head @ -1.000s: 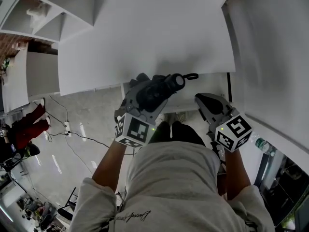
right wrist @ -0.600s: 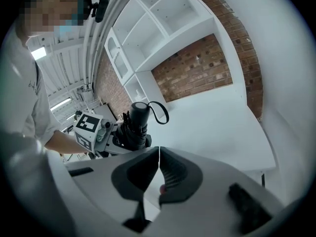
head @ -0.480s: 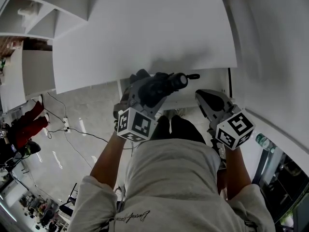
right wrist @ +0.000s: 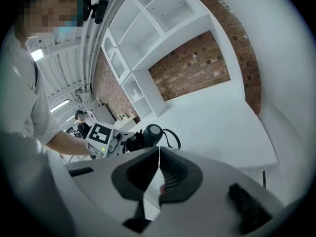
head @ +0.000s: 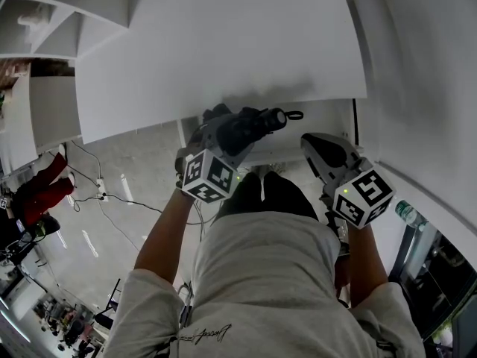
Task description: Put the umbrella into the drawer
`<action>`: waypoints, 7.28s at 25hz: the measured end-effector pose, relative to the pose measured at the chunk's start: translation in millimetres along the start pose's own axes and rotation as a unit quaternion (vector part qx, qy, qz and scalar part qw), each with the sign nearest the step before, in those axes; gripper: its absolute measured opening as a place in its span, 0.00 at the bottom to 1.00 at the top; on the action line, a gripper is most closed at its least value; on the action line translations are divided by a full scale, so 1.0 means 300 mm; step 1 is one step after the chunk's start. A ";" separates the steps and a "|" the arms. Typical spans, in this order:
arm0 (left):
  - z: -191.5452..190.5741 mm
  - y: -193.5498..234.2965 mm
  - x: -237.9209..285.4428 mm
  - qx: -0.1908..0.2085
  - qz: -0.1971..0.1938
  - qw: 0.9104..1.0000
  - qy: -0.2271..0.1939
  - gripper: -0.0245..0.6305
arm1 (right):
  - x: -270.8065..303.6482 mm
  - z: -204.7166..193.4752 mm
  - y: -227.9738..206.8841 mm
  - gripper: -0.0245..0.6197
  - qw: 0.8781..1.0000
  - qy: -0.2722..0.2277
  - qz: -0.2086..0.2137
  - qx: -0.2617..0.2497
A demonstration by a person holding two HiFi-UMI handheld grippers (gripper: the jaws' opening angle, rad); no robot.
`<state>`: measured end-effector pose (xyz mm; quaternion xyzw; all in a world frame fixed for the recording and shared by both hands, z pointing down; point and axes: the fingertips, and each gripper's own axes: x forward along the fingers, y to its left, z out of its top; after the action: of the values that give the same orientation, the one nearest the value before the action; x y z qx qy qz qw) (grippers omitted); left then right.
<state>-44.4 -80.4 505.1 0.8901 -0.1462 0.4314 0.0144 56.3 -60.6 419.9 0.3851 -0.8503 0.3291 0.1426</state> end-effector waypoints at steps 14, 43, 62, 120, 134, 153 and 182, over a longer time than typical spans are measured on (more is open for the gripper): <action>-0.093 -0.075 0.123 0.025 -0.058 0.996 0.058 0.45 | 0.005 -0.017 -0.013 0.08 1.000 0.002 -0.004 0.016; -0.204 -0.125 0.287 0.035 -0.105 0.988 0.105 0.45 | 0.004 -0.092 -0.038 0.08 0.999 0.023 -0.014 0.041; -0.265 -0.156 0.379 0.059 -0.119 0.981 0.140 0.45 | 0.002 -0.155 -0.047 0.08 0.998 0.029 -0.011 0.050; -0.371 -0.183 0.535 0.049 -0.140 0.968 0.202 0.45 | -0.022 -0.255 -0.079 0.08 0.996 0.050 -0.011 0.074; -0.372 -0.193 0.533 0.041 -0.147 0.966 0.208 0.47 | -0.015 -0.248 -0.070 0.08 0.996 0.051 -0.002 0.072; -0.370 -0.193 0.538 0.033 -0.153 0.963 0.218 0.51 | -0.008 -0.255 -0.065 0.08 0.996 0.051 0.006 0.075; -0.337 -0.154 0.460 0.036 -0.123 0.971 0.203 0.52 | 0.000 -0.253 0.010 0.08 0.997 0.042 0.014 0.057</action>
<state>-28.4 -54.9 679.7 0.7953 -0.0141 0.6026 0.0650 53.1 -8.2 475.0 0.3667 -0.8289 0.3944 0.1516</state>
